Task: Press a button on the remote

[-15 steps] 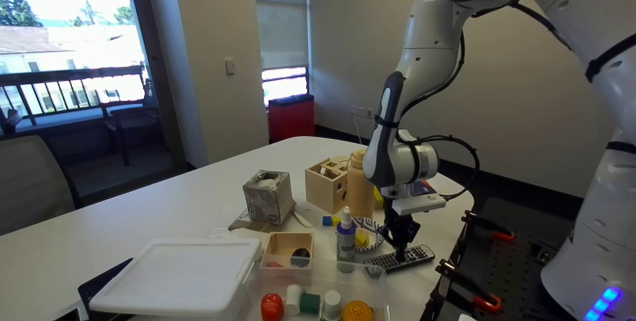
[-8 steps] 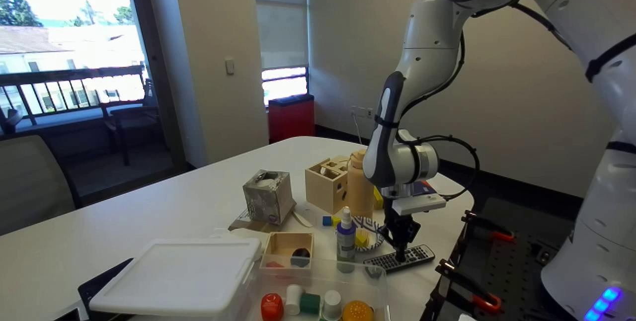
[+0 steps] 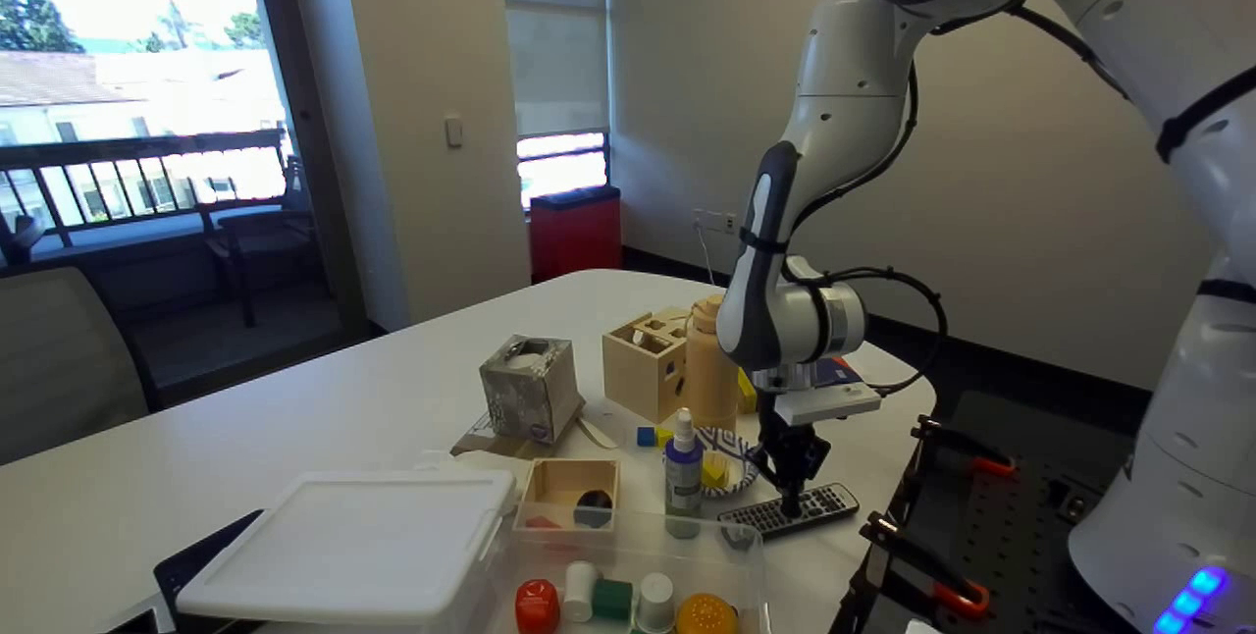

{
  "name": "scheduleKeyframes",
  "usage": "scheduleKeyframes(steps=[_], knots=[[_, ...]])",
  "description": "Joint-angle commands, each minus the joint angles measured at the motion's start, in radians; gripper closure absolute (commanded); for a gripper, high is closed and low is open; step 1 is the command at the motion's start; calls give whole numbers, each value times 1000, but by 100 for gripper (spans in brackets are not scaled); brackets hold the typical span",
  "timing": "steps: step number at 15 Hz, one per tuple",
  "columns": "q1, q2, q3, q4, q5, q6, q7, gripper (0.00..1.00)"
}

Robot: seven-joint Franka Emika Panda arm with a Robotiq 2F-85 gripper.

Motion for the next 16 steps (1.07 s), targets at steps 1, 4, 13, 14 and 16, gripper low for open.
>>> scheduleKeyframes(steps=[1,4,13,14,16], knots=[[1,82,-1,28,-36,50,41,100],[0,82,-2,27,-36,55,39,100],[-2,14,7,-8,-59,54,29,100],[-8,-8,13,-20,-61,48,22,100],[-21,-47,27,-42,-63,30,13,100]])
